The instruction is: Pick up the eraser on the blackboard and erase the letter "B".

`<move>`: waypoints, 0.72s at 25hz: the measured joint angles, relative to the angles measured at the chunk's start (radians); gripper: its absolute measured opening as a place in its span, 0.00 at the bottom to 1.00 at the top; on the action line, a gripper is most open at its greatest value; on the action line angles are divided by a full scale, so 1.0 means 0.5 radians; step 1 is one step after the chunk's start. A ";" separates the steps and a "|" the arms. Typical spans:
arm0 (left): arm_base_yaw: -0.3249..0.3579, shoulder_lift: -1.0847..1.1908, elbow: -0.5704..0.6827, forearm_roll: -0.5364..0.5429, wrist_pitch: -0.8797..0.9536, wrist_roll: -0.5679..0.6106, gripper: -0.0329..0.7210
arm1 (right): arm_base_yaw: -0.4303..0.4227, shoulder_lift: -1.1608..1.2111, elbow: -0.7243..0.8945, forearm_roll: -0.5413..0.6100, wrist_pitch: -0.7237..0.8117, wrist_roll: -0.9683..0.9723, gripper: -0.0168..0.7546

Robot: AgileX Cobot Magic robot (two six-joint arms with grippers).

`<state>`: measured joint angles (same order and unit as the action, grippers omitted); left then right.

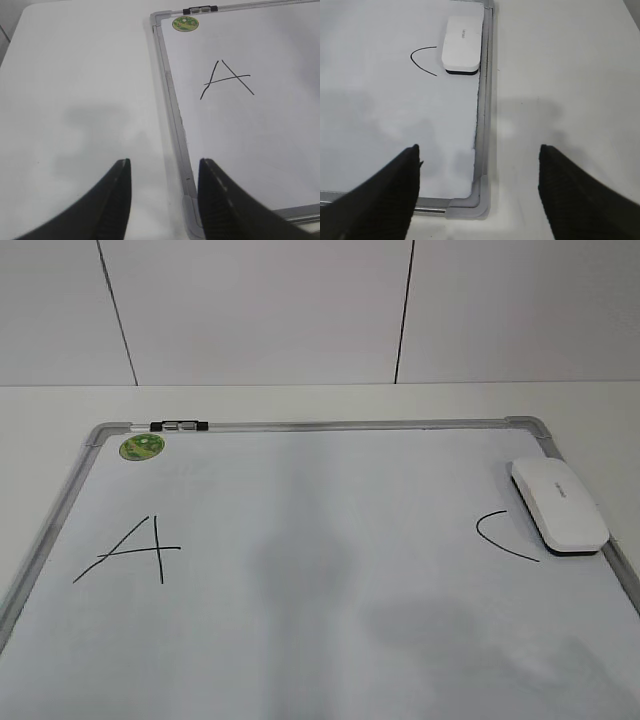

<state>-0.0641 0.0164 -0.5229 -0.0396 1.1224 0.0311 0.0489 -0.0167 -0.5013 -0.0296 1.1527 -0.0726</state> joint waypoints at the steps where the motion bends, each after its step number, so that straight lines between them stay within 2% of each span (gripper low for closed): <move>1: 0.000 0.000 0.000 0.000 0.000 0.000 0.48 | 0.000 0.000 0.000 0.000 -0.003 0.000 0.78; 11: 0.000 -0.003 0.000 0.000 -0.005 0.000 0.47 | 0.000 0.000 0.000 -0.001 -0.005 0.000 0.78; 18: 0.000 -0.010 0.000 0.000 -0.013 0.000 0.41 | 0.000 0.000 0.000 -0.004 -0.009 0.000 0.78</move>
<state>-0.0641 0.0114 -0.5229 -0.0396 1.1158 0.0311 0.0489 -0.0167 -0.5013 -0.0316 1.1481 -0.0726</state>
